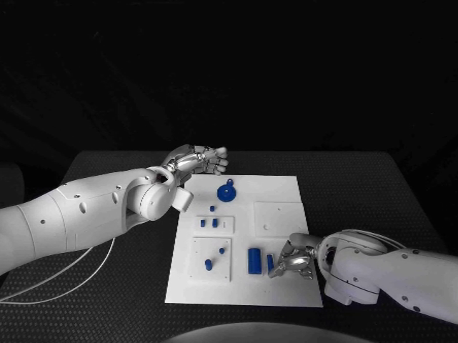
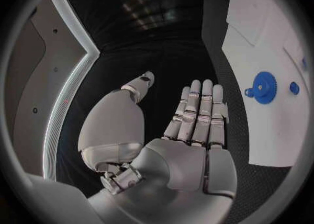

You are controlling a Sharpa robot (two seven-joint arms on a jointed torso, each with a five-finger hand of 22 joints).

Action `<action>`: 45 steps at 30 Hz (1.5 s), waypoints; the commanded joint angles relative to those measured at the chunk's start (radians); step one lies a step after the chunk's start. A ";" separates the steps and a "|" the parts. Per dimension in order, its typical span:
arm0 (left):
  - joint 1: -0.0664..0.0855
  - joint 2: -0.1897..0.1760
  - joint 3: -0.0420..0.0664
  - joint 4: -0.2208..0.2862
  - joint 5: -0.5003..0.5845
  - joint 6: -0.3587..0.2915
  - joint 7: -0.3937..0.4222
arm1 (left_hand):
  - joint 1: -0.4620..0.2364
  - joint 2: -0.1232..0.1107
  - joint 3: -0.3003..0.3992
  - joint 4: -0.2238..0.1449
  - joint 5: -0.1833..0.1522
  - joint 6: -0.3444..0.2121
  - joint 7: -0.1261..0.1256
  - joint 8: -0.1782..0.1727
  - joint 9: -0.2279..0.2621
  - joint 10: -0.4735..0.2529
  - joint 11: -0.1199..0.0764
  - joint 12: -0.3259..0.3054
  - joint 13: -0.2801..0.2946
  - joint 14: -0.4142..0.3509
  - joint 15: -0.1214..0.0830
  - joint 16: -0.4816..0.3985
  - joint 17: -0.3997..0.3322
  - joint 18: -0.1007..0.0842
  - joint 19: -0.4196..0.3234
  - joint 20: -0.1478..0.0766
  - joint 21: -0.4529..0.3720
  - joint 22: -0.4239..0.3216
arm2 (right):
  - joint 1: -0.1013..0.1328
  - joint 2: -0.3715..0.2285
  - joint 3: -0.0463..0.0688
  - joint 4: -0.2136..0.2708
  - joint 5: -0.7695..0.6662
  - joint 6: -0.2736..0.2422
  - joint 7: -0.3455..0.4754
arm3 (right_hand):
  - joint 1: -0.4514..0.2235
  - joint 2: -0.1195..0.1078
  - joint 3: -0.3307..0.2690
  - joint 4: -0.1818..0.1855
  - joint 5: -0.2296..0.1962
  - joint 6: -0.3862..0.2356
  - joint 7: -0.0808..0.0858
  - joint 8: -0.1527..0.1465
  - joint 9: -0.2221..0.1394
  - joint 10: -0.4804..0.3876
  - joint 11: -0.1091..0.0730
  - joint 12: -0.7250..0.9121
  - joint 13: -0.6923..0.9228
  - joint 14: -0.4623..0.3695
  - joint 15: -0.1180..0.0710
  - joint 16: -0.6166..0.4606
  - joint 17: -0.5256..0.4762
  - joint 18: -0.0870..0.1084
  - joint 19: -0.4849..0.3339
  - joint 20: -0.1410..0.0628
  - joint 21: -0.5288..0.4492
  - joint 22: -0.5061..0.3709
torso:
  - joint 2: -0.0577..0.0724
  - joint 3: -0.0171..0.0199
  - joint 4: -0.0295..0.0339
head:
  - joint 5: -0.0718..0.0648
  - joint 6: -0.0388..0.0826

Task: Assemble the parts on the task board

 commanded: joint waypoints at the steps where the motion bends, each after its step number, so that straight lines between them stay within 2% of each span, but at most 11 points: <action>1: 0.001 0.002 0.001 0.003 -0.003 0.013 0.007 | 0.006 0.001 -0.006 0.002 -0.002 -0.003 0.016 0.006 -0.001 0.008 0.001 0.002 -0.001 0.005 0.001 -0.003 0.002 0.009 0.003 0.006 -0.005 0.002 | -0.004 0.006 -0.002 -0.007 -0.067 -0.008 -0.016 | 0.021 0.041 0.021 -0.010 -0.005 0.008 -0.002 -0.005 -0.001 0.005 -0.007 -0.003 0.002 0.001 -0.009 -0.002 0.001 0.044 -0.004 -0.003 -0.004 0.006 | 0.000 -0.0002 0.0000 | 0.001 -0.003; 3: 0.001 0.001 0.001 0.003 -0.003 0.014 0.006 | 0.006 0.001 -0.006 0.003 -0.002 -0.003 0.016 0.006 -0.001 0.008 0.000 0.002 -0.001 0.005 0.001 -0.004 0.002 0.009 0.003 0.006 -0.005 0.002 | -0.005 0.010 -0.001 -0.009 -0.079 -0.008 -0.017 | 0.049 0.073 0.044 -0.028 -0.005 0.009 -0.003 -0.005 -0.001 0.007 -0.008 -0.003 0.003 0.001 -0.009 -0.002 0.001 0.044 -0.006 -0.003 -0.004 0.007 | 0.000 -0.0002 0.0001 | 0.001 -0.004; 6: 0.001 0.001 0.001 0.002 -0.003 0.013 0.006 | 0.006 0.001 -0.006 0.003 -0.002 -0.003 0.016 0.006 -0.001 0.009 0.000 0.002 -0.001 0.005 0.001 -0.004 0.002 0.009 0.003 0.006 -0.006 0.002 | -0.007 0.014 -0.001 -0.010 -0.085 -0.010 -0.016 | 0.065 0.102 0.069 -0.050 -0.005 0.012 -0.003 -0.006 -0.001 0.010 -0.008 -0.002 0.005 0.000 -0.008 -0.002 0.001 0.044 -0.009 0.000 -0.003 0.009 | 0.000 -0.0001 0.0002 | 0.001 -0.007; 12: 0.001 0.002 0.001 0.003 -0.003 0.013 0.006 | 0.007 0.002 -0.007 0.003 -0.002 -0.003 0.016 0.006 -0.002 0.009 0.000 0.002 -0.002 0.006 0.001 -0.004 0.002 0.009 0.003 0.006 -0.006 0.002 | -0.008 0.015 -0.001 -0.011 -0.092 -0.019 -0.015 | 0.073 0.124 0.093 -0.078 -0.005 0.016 -0.003 -0.006 -0.001 0.018 -0.008 0.003 0.010 0.000 -0.008 -0.001 0.000 0.044 -0.009 0.006 0.000 0.011 | 0.000 -0.0006 -0.0004 | 0.001 -0.007; 17: 0.001 0.001 0.001 0.002 -0.003 0.014 0.005 | 0.007 0.004 -0.007 0.004 -0.002 -0.003 0.016 0.006 -0.002 0.010 0.000 0.003 -0.002 0.006 0.001 -0.005 0.003 0.009 0.003 0.006 -0.006 0.002 | -0.008 0.017 -0.001 -0.011 -0.081 -0.034 -0.008 | 0.062 0.129 0.094 -0.080 -0.006 0.020 -0.004 -0.004 -0.001 0.025 -0.008 0.008 0.015 0.001 -0.008 0.000 0.000 0.044 -0.008 0.009 0.001 0.011 | 0.000 -0.0003 -0.0001 | 0.001 -0.007; 23: 0.001 0.000 0.001 0.003 -0.003 0.014 0.004 | 0.005 0.008 -0.010 0.007 -0.002 -0.004 0.016 0.006 -0.002 0.010 0.000 0.003 -0.004 0.006 0.001 -0.006 0.004 0.009 0.004 0.006 -0.007 0.002 | -0.008 0.015 -0.001 -0.014 -0.035 -0.031 -0.005 | -0.002 0.096 0.066 -0.060 -0.006 0.025 -0.003 -0.005 -0.001 0.032 -0.008 0.011 0.018 0.002 -0.008 0.001 0.000 0.044 -0.004 0.012 0.004 0.011 | 0.000 -0.0003 0.0002 | 0.001 -0.006; 27: 0.001 0.000 0.001 0.002 -0.003 0.014 0.003 | 0.004 0.011 -0.013 0.010 -0.002 -0.004 0.016 0.006 -0.003 0.011 0.000 0.002 -0.005 0.006 0.001 -0.007 0.004 0.009 0.004 0.006 -0.008 0.003 | -0.008 0.014 -0.001 -0.013 -0.023 -0.026 -0.002 | -0.046 0.057 0.038 -0.045 -0.005 0.025 -0.003 -0.006 -0.002 0.031 -0.008 0.008 0.017 0.002 -0.008 0.002 -0.001 0.044 -0.003 0.013 0.004 0.011 | 0.000 -0.0003 -0.0003 | 0.003 -0.006; 29: 0.001 0.001 0.001 0.002 -0.003 0.014 0.003 | 0.003 0.012 -0.014 0.011 -0.002 -0.004 0.016 0.006 -0.003 0.011 0.000 0.002 -0.006 0.007 0.001 -0.008 0.005 0.009 0.004 0.006 -0.009 0.003 | -0.008 0.013 -0.001 -0.014 -0.023 -0.024 -0.002 | -0.061 0.028 0.040 -0.022 -0.005 0.026 -0.005 -0.008 -0.003 0.033 -0.010 0.008 0.018 0.002 -0.010 0.001 -0.001 0.044 0.000 0.008 0.002 0.008 | 0.000 -0.0003 -0.0004 | 0.002 -0.005; 32: 0.001 0.001 0.001 0.003 -0.003 0.014 0.003 | 0.003 0.013 -0.015 0.011 -0.002 -0.005 0.016 0.006 -0.003 0.011 0.000 0.002 -0.006 0.007 0.001 -0.008 0.005 0.010 0.004 0.006 -0.009 0.003 | -0.008 0.011 -0.001 -0.015 -0.023 -0.023 -0.005 | -0.065 0.015 0.043 -0.010 -0.005 0.026 -0.005 -0.009 -0.003 0.032 -0.010 0.005 0.017 0.003 -0.011 0.001 -0.002 0.044 0.001 0.006 0.001 0.007 | 0.000 -0.0002 -0.0003 | 0.003 -0.005; 40: 0.001 0.000 0.001 0.000 -0.003 0.015 0.002 | 0.003 0.014 -0.016 0.012 -0.002 -0.005 0.016 0.006 -0.003 0.011 0.000 0.002 -0.007 0.007 0.001 -0.009 0.005 0.010 0.004 0.006 -0.010 0.003 | -0.008 -0.004 -0.001 -0.018 -0.003 -0.025 0.012 | -0.056 0.014 0.049 -0.010 -0.005 0.025 -0.006 -0.010 -0.003 0.032 -0.010 0.004 0.017 0.002 -0.012 0.001 -0.002 0.044 0.001 0.003 0.001 0.007 | 0.000 0.0003 -0.0011 | 0.004 -0.004; 45: 0.001 0.001 0.001 -0.010 -0.002 0.011 0.005 | 0.003 0.014 -0.016 0.012 -0.002 -0.005 0.016 0.006 -0.003 0.011 0.000 0.002 -0.007 0.007 0.001 -0.009 0.005 0.010 0.004 0.006 -0.010 0.003 | -0.005 -0.034 0.000 -0.021 0.070 -0.034 0.074 | -0.058 -0.042 0.061 0.017 -0.005 0.016 -0.002 -0.016 -0.006 0.016 -0.007 -0.014 0.005 0.002 -0.010 -0.002 -0.005 0.044 0.001 0.003 -0.003 0.005 | -0.002 0.0002 -0.0016 | -0.001 0.004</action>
